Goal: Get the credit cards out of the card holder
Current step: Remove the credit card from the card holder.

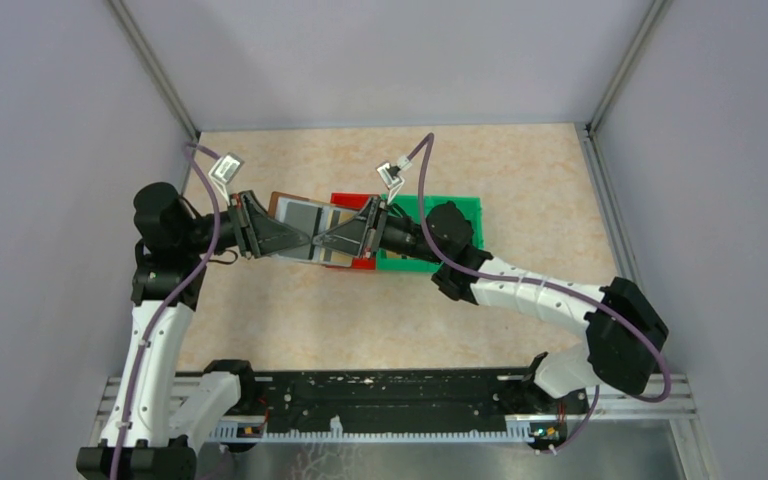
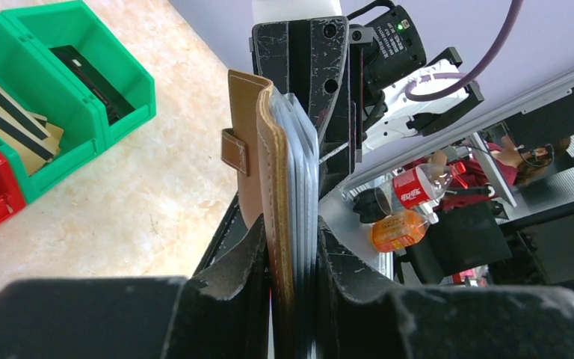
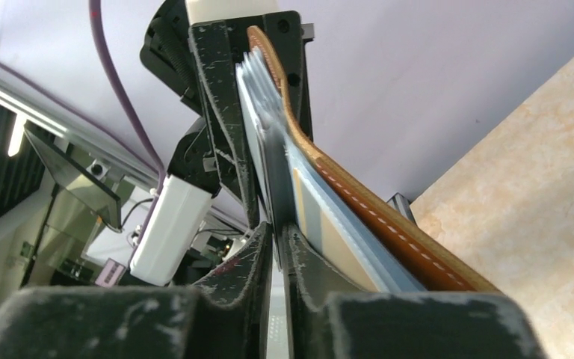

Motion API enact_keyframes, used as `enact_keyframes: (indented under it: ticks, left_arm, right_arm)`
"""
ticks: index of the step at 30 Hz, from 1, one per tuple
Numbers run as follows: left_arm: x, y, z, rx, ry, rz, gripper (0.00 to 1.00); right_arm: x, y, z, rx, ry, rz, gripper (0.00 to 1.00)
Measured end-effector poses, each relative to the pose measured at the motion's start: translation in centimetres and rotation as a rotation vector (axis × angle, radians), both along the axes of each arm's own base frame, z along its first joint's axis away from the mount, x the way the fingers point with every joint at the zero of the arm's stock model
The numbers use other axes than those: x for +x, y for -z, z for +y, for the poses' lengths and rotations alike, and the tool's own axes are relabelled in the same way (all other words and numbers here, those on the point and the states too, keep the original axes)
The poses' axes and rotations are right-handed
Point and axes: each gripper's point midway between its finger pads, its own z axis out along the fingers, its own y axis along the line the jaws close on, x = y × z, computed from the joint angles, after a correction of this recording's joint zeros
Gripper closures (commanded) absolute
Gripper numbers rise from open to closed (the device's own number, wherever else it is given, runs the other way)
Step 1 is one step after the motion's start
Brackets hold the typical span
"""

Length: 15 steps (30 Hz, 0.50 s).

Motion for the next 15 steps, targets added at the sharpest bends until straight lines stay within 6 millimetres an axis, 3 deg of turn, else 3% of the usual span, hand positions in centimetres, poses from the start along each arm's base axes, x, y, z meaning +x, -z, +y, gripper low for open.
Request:
enact_keyframes:
  ticks: [4,9,15]
  left_arm:
    - [0.18,0.14,0.06,0.004,-0.009,-0.005,0.83]
    - [0.32,0.22,0.11,0.006,-0.017,-0.006,0.74]
    - [0.31,0.54,0.01,0.006,-0.006,0.024,0.74]
  right_arm:
    - [0.31,0.31,0.13,-0.006,0.011,0.020,1.00]
    - [0.52,0.44,0.14,-0.006,0.024,0.030,1.00]
    - [0.66,0.92,-0.23,0.002,0.058,0.037,1.00]
